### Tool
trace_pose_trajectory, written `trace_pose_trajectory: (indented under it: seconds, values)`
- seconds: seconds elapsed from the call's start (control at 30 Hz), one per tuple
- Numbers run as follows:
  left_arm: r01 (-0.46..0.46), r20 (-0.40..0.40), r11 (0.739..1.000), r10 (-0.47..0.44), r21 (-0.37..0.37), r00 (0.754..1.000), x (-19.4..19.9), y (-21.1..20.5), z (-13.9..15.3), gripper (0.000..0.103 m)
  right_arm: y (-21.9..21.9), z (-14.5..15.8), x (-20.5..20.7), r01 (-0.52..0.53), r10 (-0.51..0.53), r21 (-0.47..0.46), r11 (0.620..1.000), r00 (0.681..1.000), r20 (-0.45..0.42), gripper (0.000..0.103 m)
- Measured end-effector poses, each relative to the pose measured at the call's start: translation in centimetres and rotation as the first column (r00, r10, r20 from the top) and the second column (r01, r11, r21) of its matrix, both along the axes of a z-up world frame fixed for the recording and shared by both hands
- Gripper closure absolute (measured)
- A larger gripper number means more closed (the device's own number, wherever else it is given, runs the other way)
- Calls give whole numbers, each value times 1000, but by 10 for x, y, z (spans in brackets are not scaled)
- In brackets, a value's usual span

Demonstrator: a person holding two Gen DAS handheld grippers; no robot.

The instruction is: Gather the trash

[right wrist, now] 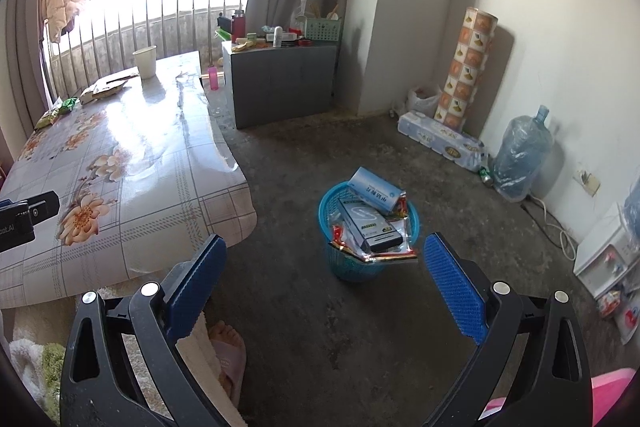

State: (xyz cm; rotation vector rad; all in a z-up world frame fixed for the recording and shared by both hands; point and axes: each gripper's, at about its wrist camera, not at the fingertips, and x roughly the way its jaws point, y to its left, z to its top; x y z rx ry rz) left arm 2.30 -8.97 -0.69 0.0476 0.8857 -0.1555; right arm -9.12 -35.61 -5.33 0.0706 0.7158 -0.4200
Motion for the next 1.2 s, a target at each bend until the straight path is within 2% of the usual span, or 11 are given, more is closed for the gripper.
trace_pose_trajectory:
  seconds: [1.2]
  values:
    - [17, 18, 1000, -17, -4, 1000, -11, -7, 8, 6, 3, 4, -1, -6, 6, -1, 1000, 1000, -3, 8]
